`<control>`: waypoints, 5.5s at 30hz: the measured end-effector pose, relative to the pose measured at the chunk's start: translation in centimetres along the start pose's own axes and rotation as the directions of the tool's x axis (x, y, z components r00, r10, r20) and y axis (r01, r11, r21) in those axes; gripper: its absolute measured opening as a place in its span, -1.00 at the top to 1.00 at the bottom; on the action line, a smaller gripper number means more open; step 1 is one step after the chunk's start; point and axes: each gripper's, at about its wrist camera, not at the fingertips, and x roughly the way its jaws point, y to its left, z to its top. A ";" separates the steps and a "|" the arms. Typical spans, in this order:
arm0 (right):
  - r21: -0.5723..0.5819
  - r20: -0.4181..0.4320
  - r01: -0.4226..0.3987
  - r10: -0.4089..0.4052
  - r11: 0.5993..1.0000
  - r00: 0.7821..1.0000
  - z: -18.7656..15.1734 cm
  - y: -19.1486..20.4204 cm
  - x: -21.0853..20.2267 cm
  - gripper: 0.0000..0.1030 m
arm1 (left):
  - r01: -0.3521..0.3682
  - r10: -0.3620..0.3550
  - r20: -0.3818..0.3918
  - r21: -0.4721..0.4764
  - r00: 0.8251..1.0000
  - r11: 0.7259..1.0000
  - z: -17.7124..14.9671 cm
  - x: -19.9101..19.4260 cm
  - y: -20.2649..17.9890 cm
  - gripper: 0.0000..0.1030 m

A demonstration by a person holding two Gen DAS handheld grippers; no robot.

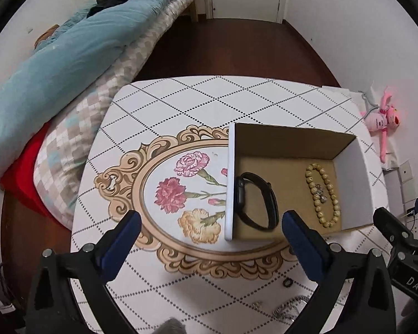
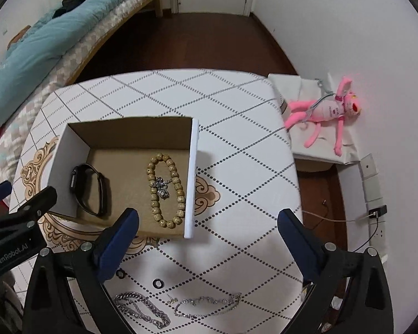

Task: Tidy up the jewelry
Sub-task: 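Carry the watch band and bead bracelet into the white box and open both tools, then lift both tools out of the box, then grasp a silver chain bracelet with the left tool while the right tool grasps the other chain, then carry both silver chains over the box and open both tools to drop them, then lift both tools away from the box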

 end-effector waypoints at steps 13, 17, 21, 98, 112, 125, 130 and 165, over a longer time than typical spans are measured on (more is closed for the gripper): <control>0.045 0.154 0.022 -0.028 0.999 0.988 -2.2 -1.3 -8.4 -0.96 | 0.027 -0.028 0.124 0.003 0.992 1.000 -2.0 -7.5 0.1 -1.00; 0.066 0.192 0.008 -0.020 0.998 0.981 -3.1 -1.9 -11.0 -0.96 | 0.039 -0.041 0.153 0.015 0.987 0.999 -2.5 -9.6 -0.1 -1.00; 0.070 0.222 -0.004 -0.012 0.998 0.975 -3.8 -2.0 -12.9 -0.96 | 0.042 -0.045 0.175 0.023 0.984 0.999 -2.9 -11.1 0.0 -1.00; 0.188 0.112 -0.349 0.333 0.918 0.936 -10.3 -4.1 -5.9 1.00 | 0.328 -0.332 0.043 0.088 0.942 0.941 -7.4 -7.9 -3.0 0.88; 0.080 0.227 -0.455 0.428 0.887 0.875 0.2 -3.0 -11.6 1.00 | 0.371 -0.384 0.109 0.121 0.917 0.921 3.5 -9.7 -2.9 0.88; 0.067 0.079 -0.410 0.405 0.910 0.911 8.3 -0.2 -3.7 1.00 | 0.279 -0.266 -0.117 0.107 0.957 0.954 8.2 0.8 -3.0 0.79; 0.053 0.022 -0.414 0.413 0.909 0.910 9.0 1.0 -1.7 0.99 | 0.224 -0.217 -0.110 0.057 0.970 0.973 8.9 1.7 -1.4 -0.10; 0.004 -0.068 -0.039 0.039 0.999 0.997 1.3 0.9 1.5 -0.92 | -0.014 0.013 0.013 0.028 1.000 1.000 1.2 0.3 0.7 -1.00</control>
